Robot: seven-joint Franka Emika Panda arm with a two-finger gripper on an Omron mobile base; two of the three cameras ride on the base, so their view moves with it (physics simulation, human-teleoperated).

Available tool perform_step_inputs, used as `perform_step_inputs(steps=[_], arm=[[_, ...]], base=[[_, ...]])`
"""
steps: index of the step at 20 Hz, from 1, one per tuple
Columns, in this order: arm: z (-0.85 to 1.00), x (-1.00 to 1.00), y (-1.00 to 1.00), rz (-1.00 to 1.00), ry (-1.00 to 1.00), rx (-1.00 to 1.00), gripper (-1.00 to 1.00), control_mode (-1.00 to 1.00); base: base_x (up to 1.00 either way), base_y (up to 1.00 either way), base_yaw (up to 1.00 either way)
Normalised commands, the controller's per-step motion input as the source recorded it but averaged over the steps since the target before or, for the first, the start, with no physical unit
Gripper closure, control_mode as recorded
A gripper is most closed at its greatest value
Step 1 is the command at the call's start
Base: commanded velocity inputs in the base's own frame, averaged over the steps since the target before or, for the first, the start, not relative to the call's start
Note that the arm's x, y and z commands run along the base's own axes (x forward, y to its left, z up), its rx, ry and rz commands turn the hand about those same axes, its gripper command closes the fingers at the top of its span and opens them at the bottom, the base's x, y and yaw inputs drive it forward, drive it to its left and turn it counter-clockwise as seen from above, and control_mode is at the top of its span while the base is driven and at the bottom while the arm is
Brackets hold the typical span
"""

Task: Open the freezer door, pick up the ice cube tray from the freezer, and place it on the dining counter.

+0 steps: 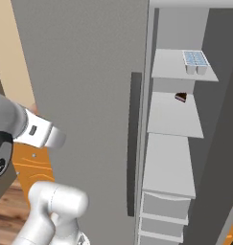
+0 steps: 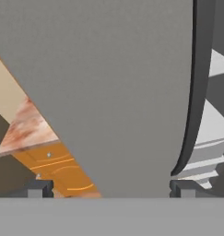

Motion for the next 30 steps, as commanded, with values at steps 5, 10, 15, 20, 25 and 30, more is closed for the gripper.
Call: perform_step_inputs(steps=[5,10,15,20,25,30], arm=[[0.00,0.00,0.00,0.06,-0.01,-0.06,-1.00,-1.00],[0.00,0.00,0.00,0.09,0.00,-0.10,-1.00,-1.00],[0.00,0.00,0.03,0.15,0.00,-0.11,-1.00,-1.00],[0.00,0.00,0.30,0.06,0.00,-0.13,-1.00,-1.00],[0.00,0.00,0.00,0.00,0.00,-0.02,-1.00,1.00],[0.00,0.00,0.00,0.00,0.00,0.00,-1.00,1.00]], base=[[0.00,0.00,0.00],[0.00,0.00,0.00],[0.00,0.00,0.00],[0.00,0.00,0.00],[-0.05,-0.19,-0.01],[-0.09,-0.90,-0.02]])
